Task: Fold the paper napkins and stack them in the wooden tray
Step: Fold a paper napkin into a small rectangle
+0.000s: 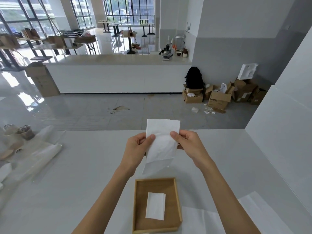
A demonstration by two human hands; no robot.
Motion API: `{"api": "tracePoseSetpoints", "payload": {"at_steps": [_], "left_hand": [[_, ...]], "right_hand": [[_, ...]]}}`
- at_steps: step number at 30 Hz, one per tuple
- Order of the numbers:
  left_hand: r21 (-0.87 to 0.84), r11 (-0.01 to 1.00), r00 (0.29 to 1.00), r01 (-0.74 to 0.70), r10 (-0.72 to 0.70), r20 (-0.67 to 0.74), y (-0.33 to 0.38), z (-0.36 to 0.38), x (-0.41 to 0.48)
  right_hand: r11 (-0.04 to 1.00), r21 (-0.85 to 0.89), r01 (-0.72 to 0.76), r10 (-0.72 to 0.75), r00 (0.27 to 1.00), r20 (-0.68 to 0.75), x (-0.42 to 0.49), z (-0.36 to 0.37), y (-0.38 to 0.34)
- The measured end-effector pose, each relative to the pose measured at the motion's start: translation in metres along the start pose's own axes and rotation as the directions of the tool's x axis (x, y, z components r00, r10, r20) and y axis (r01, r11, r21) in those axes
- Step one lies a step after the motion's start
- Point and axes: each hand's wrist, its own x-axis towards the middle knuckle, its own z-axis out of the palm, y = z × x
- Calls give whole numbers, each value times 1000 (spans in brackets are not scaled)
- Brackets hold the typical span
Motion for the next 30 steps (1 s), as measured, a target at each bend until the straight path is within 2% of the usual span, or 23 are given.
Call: {"api": "tracePoseSetpoints", "payload": {"at_steps": [8, 13, 20, 25, 30], "left_hand": [[-29, 999, 999, 38, -38, 12, 3, 5, -1], [-28, 999, 999, 18, -19, -32, 9, 4, 1], [-32, 997, 998, -66, 66, 6, 16, 0, 1], [42, 985, 982, -168, 171, -76, 18, -4, 5], [210, 958, 969, -195, 221, -108, 18, -6, 13]], "right_hand": [[1000, 16, 17, -17, 1000, 3, -1, -4, -10], [996, 73, 54, -64, 987, 144, -4, -6, -19], [991, 17, 136, -137, 989, 62, 2, -7, -14], [978, -43, 204, -195, 969, 155, 6, -16, -14], [954, -157, 254, -243, 966, 86, 10, -16, -15]]}}
